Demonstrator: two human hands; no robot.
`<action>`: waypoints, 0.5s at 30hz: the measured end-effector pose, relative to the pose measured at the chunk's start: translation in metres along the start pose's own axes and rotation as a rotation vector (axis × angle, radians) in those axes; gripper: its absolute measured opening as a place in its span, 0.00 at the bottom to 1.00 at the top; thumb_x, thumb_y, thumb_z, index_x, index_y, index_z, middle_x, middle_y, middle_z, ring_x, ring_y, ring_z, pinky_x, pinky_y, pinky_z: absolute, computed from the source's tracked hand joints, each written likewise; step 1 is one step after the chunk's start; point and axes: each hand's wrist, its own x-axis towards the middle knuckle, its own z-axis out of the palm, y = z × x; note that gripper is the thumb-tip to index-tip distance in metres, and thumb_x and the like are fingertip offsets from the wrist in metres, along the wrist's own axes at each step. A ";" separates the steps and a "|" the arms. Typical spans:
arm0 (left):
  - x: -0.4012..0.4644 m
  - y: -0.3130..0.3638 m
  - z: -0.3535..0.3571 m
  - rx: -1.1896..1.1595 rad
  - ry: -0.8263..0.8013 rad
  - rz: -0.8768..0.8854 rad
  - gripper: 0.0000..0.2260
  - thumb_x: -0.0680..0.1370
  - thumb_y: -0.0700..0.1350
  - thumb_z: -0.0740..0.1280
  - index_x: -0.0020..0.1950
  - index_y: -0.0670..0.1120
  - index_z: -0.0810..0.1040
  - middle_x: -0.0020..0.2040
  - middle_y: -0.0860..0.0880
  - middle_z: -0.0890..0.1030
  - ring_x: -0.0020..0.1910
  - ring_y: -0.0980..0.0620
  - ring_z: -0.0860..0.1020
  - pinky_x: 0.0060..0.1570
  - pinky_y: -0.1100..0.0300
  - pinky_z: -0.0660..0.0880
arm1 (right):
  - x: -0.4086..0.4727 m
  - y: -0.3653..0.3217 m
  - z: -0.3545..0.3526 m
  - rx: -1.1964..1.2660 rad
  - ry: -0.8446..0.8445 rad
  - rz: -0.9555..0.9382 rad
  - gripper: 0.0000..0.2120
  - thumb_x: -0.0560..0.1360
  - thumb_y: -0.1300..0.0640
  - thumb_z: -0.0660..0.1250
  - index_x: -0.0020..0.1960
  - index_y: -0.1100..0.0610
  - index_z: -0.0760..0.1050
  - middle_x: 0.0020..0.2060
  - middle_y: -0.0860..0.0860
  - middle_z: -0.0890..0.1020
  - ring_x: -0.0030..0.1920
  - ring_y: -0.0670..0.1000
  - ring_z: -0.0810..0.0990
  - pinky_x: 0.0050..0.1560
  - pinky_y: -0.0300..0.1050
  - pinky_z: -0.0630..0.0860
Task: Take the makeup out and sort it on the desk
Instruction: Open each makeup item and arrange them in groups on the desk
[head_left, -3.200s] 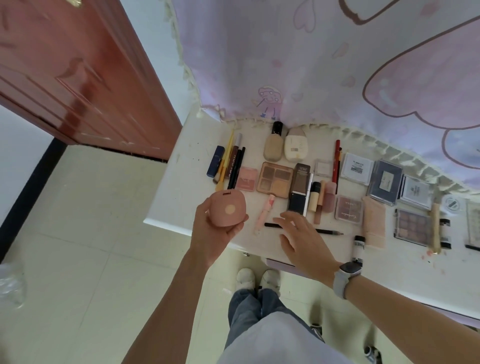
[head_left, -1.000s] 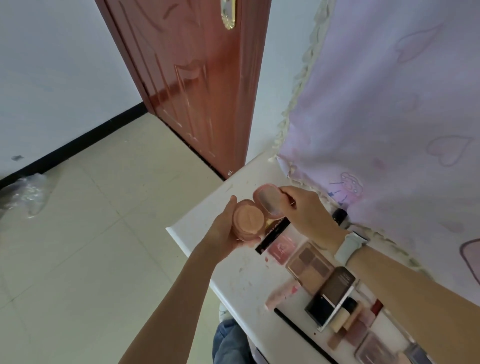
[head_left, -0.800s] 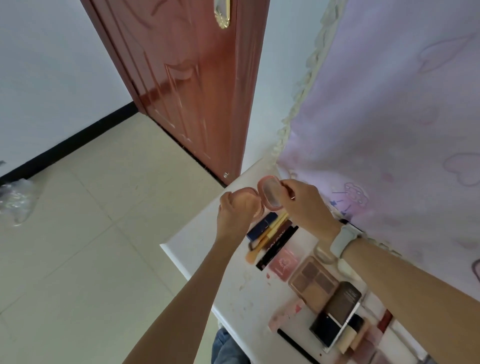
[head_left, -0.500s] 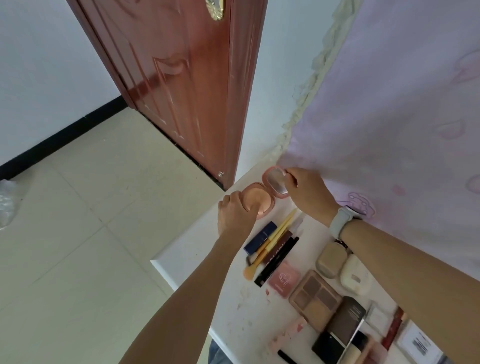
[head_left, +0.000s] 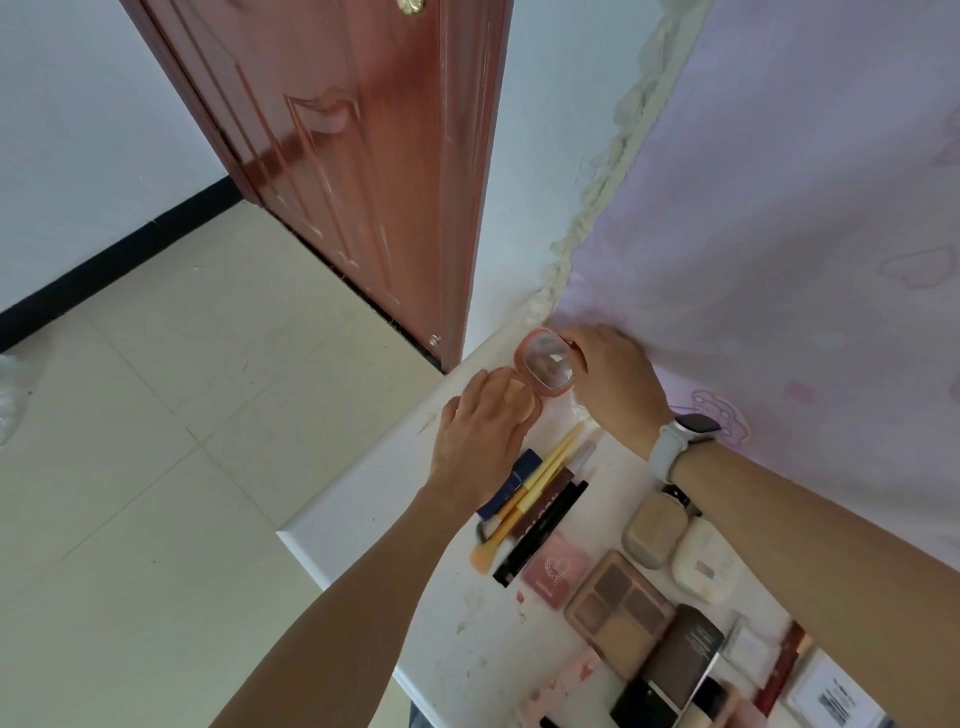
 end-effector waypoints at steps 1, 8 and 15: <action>0.001 0.001 0.001 0.005 -0.005 -0.007 0.14 0.80 0.50 0.57 0.65 0.48 0.66 0.70 0.48 0.64 0.71 0.46 0.58 0.61 0.49 0.67 | 0.000 0.002 0.000 -0.008 0.010 -0.007 0.09 0.78 0.63 0.58 0.55 0.61 0.74 0.48 0.56 0.79 0.49 0.54 0.76 0.48 0.43 0.70; 0.003 0.001 -0.002 -0.045 -0.038 -0.007 0.17 0.81 0.50 0.56 0.69 0.47 0.65 0.72 0.48 0.63 0.72 0.47 0.56 0.64 0.50 0.65 | -0.015 -0.004 -0.010 -0.053 0.103 -0.035 0.08 0.77 0.63 0.59 0.53 0.63 0.74 0.48 0.58 0.76 0.48 0.56 0.75 0.37 0.46 0.75; -0.052 -0.016 -0.016 -0.061 0.169 -0.239 0.16 0.77 0.40 0.65 0.64 0.42 0.73 0.66 0.40 0.72 0.67 0.39 0.68 0.64 0.42 0.65 | -0.064 -0.015 0.015 0.026 -0.195 -0.447 0.10 0.75 0.60 0.63 0.56 0.57 0.76 0.53 0.54 0.78 0.52 0.53 0.76 0.46 0.45 0.75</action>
